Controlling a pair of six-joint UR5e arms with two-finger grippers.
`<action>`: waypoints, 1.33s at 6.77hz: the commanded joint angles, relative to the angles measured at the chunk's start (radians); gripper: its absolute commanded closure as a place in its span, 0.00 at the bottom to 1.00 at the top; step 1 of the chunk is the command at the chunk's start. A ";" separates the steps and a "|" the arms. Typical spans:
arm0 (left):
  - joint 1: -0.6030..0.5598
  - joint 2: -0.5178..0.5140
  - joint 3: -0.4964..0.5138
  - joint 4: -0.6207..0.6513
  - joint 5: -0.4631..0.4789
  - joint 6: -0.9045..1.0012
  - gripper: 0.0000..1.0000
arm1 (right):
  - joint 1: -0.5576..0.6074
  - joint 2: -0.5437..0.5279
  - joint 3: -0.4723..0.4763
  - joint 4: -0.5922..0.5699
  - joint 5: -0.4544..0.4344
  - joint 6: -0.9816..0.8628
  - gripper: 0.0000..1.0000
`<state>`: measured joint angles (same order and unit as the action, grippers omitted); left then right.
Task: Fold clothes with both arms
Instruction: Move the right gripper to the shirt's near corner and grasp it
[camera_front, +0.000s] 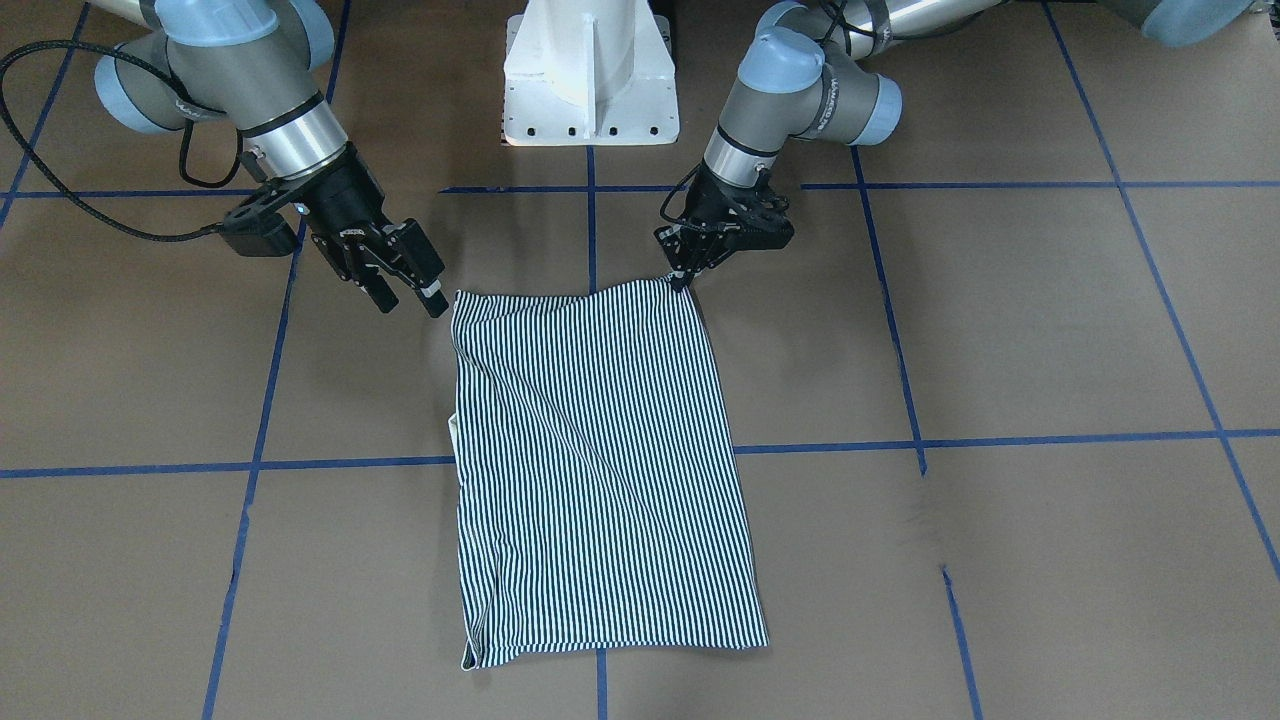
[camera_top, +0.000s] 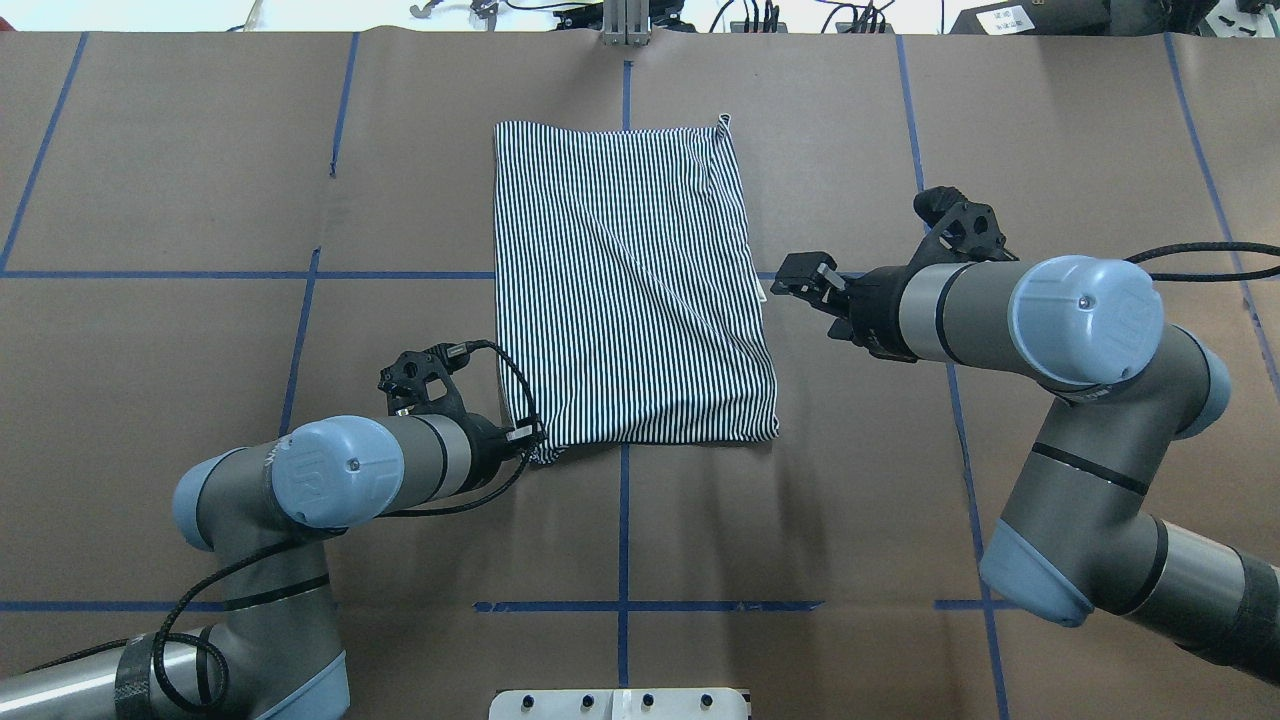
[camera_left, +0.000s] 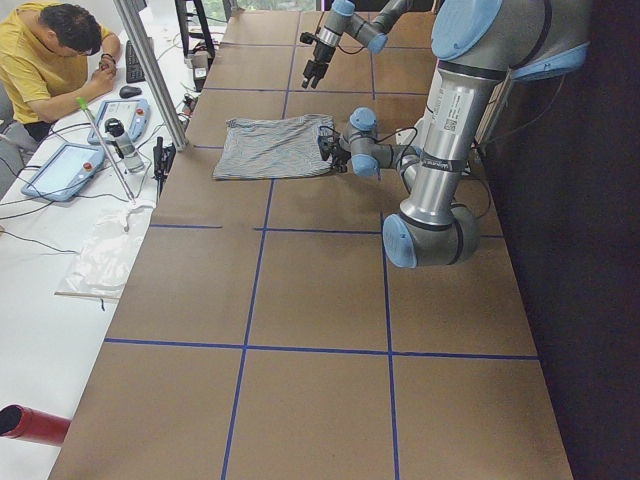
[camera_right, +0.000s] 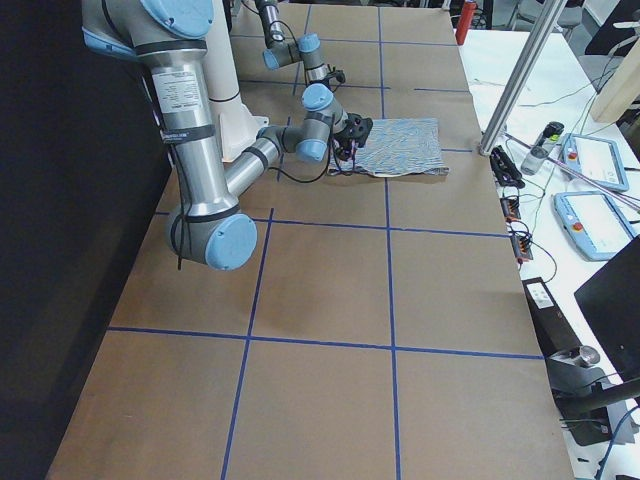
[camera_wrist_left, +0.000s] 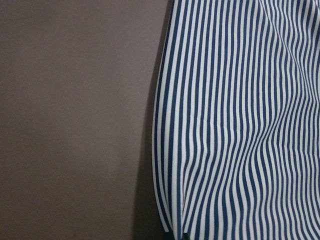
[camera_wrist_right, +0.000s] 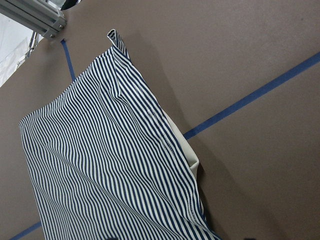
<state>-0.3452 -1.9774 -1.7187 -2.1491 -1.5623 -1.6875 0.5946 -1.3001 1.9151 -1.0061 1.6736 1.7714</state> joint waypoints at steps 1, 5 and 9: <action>0.000 -0.003 -0.004 0.002 0.001 0.000 1.00 | -0.010 0.065 0.002 -0.145 0.000 0.061 0.21; 0.000 -0.006 -0.005 0.000 0.002 0.000 1.00 | -0.100 0.148 -0.002 -0.391 -0.063 0.199 0.27; 0.000 -0.006 -0.005 0.000 0.002 0.000 1.00 | -0.153 0.289 -0.192 -0.482 -0.112 0.227 0.26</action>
<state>-0.3451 -1.9822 -1.7242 -2.1491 -1.5601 -1.6874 0.4519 -1.0449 1.7902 -1.4835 1.5746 2.0018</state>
